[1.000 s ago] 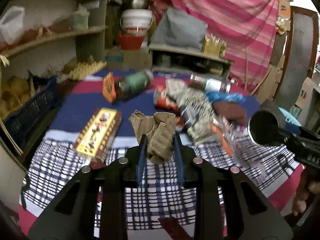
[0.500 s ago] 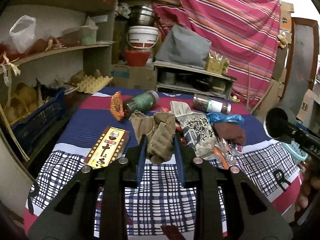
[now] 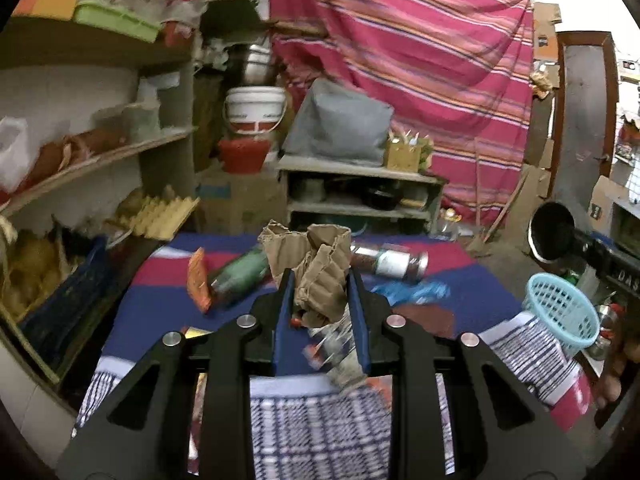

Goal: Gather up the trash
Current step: 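Carry both items to the light-blue basket and open both tools to drop them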

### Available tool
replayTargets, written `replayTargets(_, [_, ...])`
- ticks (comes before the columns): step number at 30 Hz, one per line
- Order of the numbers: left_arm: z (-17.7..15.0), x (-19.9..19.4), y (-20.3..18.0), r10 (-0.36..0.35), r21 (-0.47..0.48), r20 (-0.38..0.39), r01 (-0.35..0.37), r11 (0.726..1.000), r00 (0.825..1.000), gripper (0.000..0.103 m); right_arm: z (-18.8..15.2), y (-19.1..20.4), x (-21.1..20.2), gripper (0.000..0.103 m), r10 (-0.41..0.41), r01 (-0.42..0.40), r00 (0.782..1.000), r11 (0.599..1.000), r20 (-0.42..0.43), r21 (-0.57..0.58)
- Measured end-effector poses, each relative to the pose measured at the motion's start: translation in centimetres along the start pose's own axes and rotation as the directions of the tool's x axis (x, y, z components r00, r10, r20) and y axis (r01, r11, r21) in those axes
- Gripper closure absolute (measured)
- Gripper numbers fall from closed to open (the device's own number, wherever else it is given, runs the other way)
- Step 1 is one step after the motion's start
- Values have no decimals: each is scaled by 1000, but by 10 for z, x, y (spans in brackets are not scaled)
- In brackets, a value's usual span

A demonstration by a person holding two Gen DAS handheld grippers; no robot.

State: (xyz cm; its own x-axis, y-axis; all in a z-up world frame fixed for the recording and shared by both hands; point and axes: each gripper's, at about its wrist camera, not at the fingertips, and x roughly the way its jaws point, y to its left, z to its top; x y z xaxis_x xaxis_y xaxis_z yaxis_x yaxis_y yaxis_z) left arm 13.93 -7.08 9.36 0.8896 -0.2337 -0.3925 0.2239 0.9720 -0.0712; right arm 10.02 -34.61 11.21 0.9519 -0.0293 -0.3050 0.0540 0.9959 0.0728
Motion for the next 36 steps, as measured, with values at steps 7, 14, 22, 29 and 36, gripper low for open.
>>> replayTargets(7, [31, 22, -63, -86, 53, 20, 85, 995, 996, 78, 33, -70, -4, 30, -168, 168, 985, 986, 33, -18])
replayTargets(14, [14, 75, -150, -187, 61, -60, 191, 980, 980, 78, 14, -150, 3, 30, -301, 301, 954, 953, 6, -31])
replayTargets(22, [-20, 119, -260, -364, 111, -141, 380, 918, 921, 78, -35, -245, -3, 30, -446, 456, 887, 887, -121, 72])
replayTargets(29, [-59, 160, -355, -472, 100, -278, 514, 852, 837, 78, -60, -292, -14, 30, -448, 478, 876, 854, -177, 207])
replayTargets(36, [-69, 190, -394, -498, 108, -331, 556, 824, 802, 74, -78, -297, -1, 30, -448, 491, 866, 846, -220, 207])
